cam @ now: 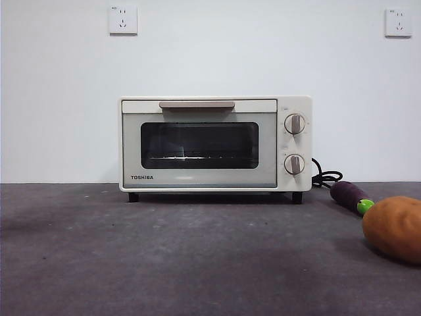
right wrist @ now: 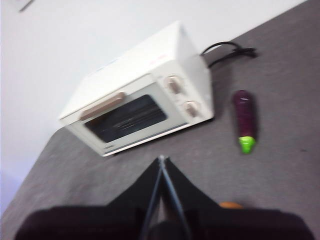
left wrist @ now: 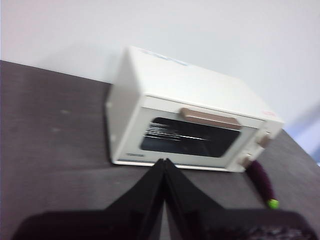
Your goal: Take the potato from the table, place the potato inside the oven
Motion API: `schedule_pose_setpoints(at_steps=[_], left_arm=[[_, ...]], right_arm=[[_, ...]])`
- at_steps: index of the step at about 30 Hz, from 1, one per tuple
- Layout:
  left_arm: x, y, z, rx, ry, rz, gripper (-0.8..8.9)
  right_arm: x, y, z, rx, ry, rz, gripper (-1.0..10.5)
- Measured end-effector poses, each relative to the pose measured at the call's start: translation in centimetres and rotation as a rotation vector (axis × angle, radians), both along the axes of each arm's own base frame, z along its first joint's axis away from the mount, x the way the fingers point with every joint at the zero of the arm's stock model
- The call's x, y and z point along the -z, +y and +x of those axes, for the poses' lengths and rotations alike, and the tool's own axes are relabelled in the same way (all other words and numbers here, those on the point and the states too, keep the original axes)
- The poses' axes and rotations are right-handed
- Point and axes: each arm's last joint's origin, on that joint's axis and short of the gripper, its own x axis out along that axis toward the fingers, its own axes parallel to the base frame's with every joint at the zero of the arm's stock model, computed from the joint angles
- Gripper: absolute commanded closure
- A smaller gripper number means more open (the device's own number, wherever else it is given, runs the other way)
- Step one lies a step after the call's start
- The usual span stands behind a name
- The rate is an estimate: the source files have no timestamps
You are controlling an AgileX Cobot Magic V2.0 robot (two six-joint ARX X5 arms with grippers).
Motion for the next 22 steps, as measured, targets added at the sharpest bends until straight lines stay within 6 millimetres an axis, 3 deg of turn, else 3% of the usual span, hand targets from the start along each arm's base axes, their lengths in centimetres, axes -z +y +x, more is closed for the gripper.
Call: schedule_pose_setpoints(at_steps=[13,22], left_arm=[[-4.7,-1.6,9.8,0.180,0.247,-0.032,8.19],[-6.1,-4.1,16.3,0.260,0.302,-0.009,8.19]], right_arm=[[-6.3,0.2,5.3,-0.110,0.192,-0.168,9.5],[-8.3,0.4,9.7,-0.160,0.343,-0.187,9.5]])
